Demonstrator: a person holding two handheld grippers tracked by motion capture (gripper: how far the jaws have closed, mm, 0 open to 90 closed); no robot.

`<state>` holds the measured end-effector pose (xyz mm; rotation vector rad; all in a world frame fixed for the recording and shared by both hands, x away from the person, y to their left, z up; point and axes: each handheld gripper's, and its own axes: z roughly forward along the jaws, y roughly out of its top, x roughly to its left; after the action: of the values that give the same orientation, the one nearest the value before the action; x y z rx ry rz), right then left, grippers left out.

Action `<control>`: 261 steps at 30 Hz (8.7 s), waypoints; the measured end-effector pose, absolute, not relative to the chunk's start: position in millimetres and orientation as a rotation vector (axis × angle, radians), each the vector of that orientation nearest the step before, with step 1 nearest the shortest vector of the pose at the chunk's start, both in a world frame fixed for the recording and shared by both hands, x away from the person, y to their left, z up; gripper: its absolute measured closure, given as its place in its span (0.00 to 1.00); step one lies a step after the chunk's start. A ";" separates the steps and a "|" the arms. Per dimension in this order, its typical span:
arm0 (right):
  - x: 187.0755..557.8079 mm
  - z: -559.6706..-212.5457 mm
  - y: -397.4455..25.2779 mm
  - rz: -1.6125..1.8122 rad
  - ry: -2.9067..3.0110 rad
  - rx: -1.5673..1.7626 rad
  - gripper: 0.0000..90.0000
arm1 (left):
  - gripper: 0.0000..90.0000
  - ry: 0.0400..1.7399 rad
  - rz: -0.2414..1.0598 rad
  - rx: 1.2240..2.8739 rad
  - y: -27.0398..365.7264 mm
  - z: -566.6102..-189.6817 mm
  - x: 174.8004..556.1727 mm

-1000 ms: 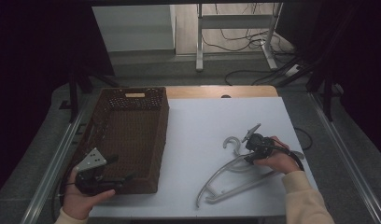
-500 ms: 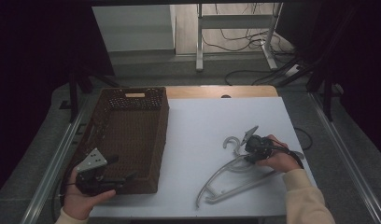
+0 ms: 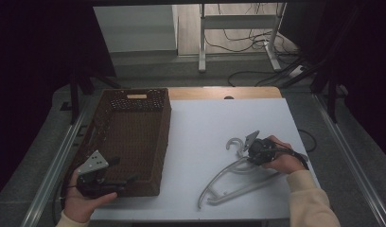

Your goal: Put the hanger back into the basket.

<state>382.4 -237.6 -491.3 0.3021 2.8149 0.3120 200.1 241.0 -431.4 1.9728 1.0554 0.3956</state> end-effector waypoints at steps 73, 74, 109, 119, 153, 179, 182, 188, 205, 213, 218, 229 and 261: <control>332.2 -392.0 -218.5 0.633 2.475 -0.087 0.91 | 0.21 0.921 0.270 1.942 208.4 -387.0 216.0; 332.1 -392.7 -217.7 0.634 2.477 -0.088 0.91 | 0.21 0.905 0.261 1.949 203.1 -383.5 220.1; 324.1 -395.0 -201.9 0.673 2.467 -0.199 0.90 | 0.33 0.799 -0.129 2.110 123.5 -395.7 306.8; 321.3 -395.0 -196.3 0.691 2.467 -0.229 0.90 | 0.38 0.767 -0.182 2.149 103.6 -406.2 309.8; 326.4 -389.4 -205.1 0.968 2.480 0.023 0.50 | 0.90 0.687 -0.142 2.148 95.8 -401.8 298.4; 329.3 -381.1 -222.4 1.070 2.516 0.349 0.16 | 0.91 0.754 -0.044 2.161 101.4 -397.5 296.2; 326.2 -377.3 -233.1 1.126 2.499 0.386 0.13 | 0.91 0.770 -0.030 2.137 107.3 -393.7 295.8; 322.3 -372.5 -253.5 1.166 2.452 0.514 0.09 | 0.91 0.786 0.009 2.103 121.5 -383.9 293.3; 320.9 -392.0 -292.6 1.190 2.401 0.704 0.07 | 0.91 0.826 0.104 2.017 162.5 -361.7 283.8; 324.3 -399.3 -301.2 1.211 2.392 0.761 0.07 | 0.91 0.847 0.149 1.972 182.9 -354.4 275.6; 327.0 -405.6 -301.0 1.198 2.404 0.780 0.07 | 0.90 0.857 0.173 1.955 193.1 -351.6 272.2; 333.3 -420.7 -301.3 1.166 2.411 0.825 0.07 | 0.90 0.887 0.215 1.923 210.3 -349.9 266.7; 337.4 -435.1 -304.9 1.125 2.402 0.907 0.07 | 0.90 1.059 0.342 1.770 281.7 -367.1 254.9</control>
<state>337.4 -304.9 -435.1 0.9066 2.4018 1.1252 254.9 281.7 -367.1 1.7696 1.0589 0.3416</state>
